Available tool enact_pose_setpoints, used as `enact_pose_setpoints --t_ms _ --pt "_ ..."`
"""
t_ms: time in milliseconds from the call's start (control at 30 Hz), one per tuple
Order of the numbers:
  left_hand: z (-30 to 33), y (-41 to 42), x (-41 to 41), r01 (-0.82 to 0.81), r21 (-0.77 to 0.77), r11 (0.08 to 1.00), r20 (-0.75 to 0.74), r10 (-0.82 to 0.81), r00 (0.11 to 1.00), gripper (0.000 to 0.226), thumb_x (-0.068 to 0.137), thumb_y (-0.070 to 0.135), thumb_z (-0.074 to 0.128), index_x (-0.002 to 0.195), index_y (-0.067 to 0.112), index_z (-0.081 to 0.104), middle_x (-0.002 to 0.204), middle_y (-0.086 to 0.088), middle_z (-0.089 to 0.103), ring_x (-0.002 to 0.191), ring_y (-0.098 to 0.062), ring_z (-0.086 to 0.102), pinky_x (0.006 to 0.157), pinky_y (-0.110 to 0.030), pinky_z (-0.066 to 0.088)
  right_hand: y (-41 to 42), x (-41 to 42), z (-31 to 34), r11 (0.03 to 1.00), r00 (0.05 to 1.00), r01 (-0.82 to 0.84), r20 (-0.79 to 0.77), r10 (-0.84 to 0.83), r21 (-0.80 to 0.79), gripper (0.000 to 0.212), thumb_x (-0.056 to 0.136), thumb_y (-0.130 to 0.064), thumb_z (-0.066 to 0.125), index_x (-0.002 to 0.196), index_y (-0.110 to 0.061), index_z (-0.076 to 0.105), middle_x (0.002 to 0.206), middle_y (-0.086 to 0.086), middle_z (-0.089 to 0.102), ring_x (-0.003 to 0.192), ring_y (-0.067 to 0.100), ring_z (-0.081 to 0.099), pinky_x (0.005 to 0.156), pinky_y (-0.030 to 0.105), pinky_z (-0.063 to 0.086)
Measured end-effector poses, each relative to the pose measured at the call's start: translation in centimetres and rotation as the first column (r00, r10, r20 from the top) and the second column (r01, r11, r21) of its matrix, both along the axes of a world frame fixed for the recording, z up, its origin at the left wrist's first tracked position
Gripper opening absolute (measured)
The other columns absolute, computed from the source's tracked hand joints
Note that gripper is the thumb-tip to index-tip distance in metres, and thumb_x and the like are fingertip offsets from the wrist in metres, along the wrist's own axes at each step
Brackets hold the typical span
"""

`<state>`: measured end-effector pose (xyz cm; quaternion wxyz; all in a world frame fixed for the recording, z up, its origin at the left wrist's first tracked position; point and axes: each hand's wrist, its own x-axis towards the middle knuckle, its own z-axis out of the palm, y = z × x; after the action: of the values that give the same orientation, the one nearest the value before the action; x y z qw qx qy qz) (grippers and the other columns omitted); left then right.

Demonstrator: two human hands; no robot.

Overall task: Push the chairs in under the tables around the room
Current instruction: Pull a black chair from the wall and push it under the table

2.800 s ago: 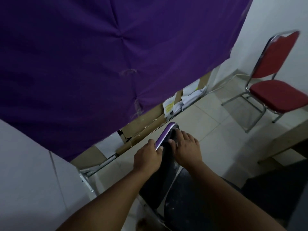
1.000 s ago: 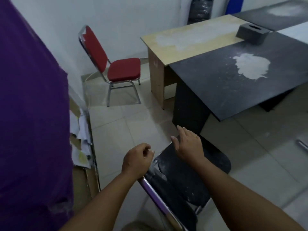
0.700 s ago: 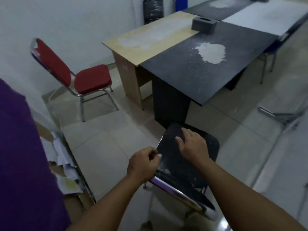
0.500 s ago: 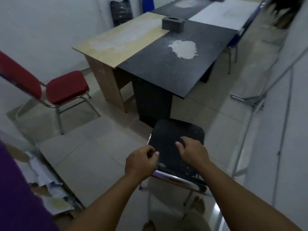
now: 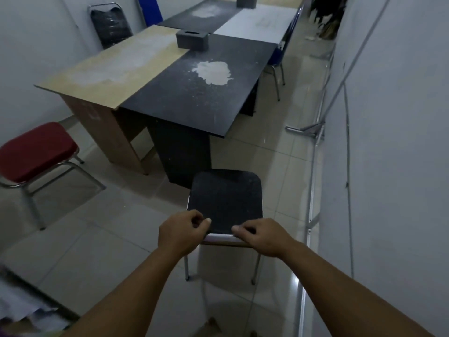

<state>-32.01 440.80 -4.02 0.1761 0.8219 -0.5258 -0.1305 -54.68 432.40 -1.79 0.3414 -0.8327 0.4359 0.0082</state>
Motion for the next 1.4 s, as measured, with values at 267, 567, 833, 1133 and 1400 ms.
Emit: enact_pose_setpoints --t_ms 267,567,833,1133,1400 --pt "0.4 0.0 -0.7 0.031 0.006 0.999 0.091 -0.032 0.995 0.043 0.082 0.069 0.034 0.065 0.036 0.055 0.060 0.014 0.055 0.059 -0.005 0.054 0.062 -0.030 0.053 2.4 -0.5 -0.1 0.926 0.953 -0.193 -0.285 0.099 -0.325 0.038 0.090 -0.031 0.058 0.127 -0.033 0.053 0.117 0.000 0.067 0.101 0.027 0.062 0.082 0.034 0.047" --pt "0.6 -1.0 -0.8 0.154 0.004 0.988 0.131 -0.153 0.979 0.043 0.084 0.065 0.038 0.069 0.033 0.062 0.058 0.014 0.055 0.058 -0.004 0.053 0.059 -0.025 0.047 4.0 -1.4 -2.1 0.895 0.974 -0.092 -0.227 -0.011 -0.437 0.028 0.084 -0.028 0.061 0.112 -0.029 0.059 0.093 -0.002 0.069 0.080 0.022 0.064 0.072 0.036 0.054" --pt "1.0 -6.6 -0.6 0.326 -0.005 0.945 0.113 -0.324 0.939 0.047 0.083 0.065 0.034 0.073 0.030 0.064 0.057 0.012 0.057 0.054 -0.004 0.055 0.065 -0.031 0.053 3.2 -1.1 -3.0 0.841 0.959 0.176 -0.105 -0.264 -0.512 0.031 0.076 -0.015 0.067 0.104 -0.028 0.062 0.081 -0.002 0.065 0.067 0.020 0.060 0.059 0.032 0.052" --pt "0.6 -10.1 1.0 0.428 0.079 0.900 0.140 -0.435 0.889 0.058 0.094 0.060 0.025 0.067 0.023 0.060 0.055 0.002 0.056 0.051 -0.010 0.054 0.063 -0.034 0.054 -1.1 0.4 -4.0 0.795 0.946 0.231 -0.062 -0.318 -0.561 0.027 0.078 -0.013 0.067 0.100 -0.028 0.064 0.078 -0.002 0.064 0.066 0.020 0.058 0.059 0.036 0.053" --pt "1.1 -14.7 0.4 0.409 0.032 0.912 0.199 -0.407 0.891 0.060 0.097 0.057 0.026 0.059 0.021 0.055 0.051 0.002 0.052 0.050 -0.010 0.051 0.056 -0.030 0.048 -6.9 0.0 -4.0 0.794 0.945 0.167 -0.135 -0.298 -0.585 0.033 0.074 -0.017 0.075 0.100 -0.030 0.060 0.082 -0.005 0.062 0.067 0.018 0.057 0.058 0.034 0.053"
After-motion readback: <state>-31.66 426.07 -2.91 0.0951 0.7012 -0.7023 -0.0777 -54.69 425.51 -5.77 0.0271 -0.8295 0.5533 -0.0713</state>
